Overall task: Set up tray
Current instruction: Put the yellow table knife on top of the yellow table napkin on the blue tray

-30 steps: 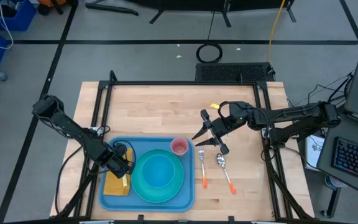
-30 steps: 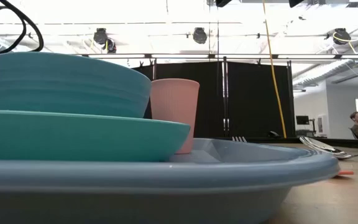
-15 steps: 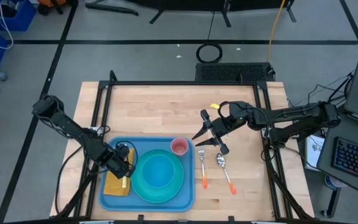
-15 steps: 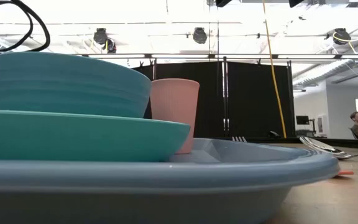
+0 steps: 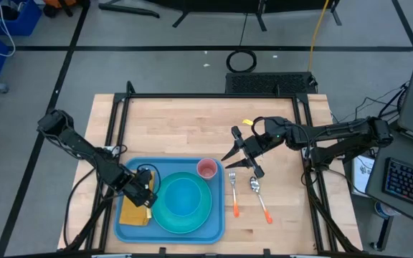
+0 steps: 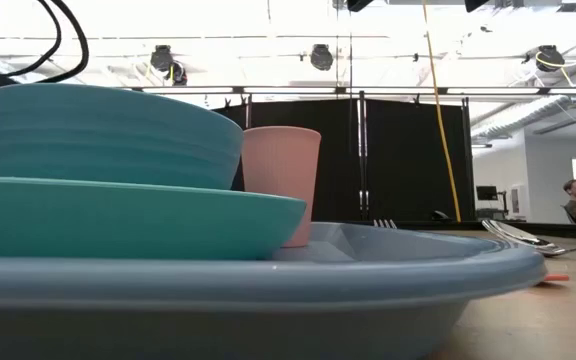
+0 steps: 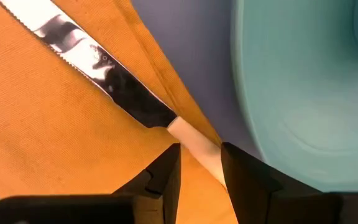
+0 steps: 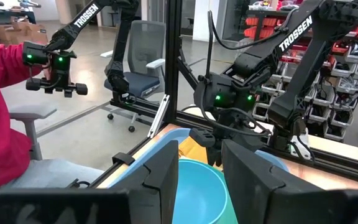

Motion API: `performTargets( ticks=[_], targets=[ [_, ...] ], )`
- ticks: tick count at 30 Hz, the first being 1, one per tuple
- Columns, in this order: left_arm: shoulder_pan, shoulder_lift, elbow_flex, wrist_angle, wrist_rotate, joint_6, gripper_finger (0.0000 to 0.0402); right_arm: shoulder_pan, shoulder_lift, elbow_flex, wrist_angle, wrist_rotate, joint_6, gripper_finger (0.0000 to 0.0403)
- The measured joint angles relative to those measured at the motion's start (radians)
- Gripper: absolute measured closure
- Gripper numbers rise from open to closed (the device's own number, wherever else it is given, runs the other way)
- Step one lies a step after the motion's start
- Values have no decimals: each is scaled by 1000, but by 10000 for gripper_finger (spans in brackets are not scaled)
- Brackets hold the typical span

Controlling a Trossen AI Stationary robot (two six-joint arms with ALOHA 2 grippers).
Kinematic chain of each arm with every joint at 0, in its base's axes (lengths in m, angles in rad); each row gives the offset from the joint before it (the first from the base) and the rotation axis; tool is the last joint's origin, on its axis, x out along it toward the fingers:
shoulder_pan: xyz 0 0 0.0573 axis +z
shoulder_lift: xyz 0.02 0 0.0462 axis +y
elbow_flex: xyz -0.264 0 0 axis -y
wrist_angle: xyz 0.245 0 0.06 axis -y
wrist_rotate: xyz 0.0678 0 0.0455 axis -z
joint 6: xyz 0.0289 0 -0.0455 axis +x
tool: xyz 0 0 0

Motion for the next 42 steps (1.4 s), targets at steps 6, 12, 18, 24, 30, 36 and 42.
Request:
performTargets(
  ticks=[6,12,18,24,30,36,42],
  targets=[
    [-21,0,0,-2,26,24,284,0,0,0,-2,0,0,289],
    [-27,0,0,-4,25,-23,284,0,0,0,-3,0,0,289],
    [-26,0,0,16,-28,-92,284,0,0,0,-3,0,0,289],
    [-3,0,1,58,-71,-128,284,0,0,0,-3,0,0,289],
    [17,0,1,33,-46,-133,284,0,0,0,-3,0,0,289],
    [27,0,1,-3,-3,-153,284,0,0,0,-3,0,0,289],
    [28,0,1,-1,-22,-142,284,0,0,0,-3,0,0,289]
  ],
)
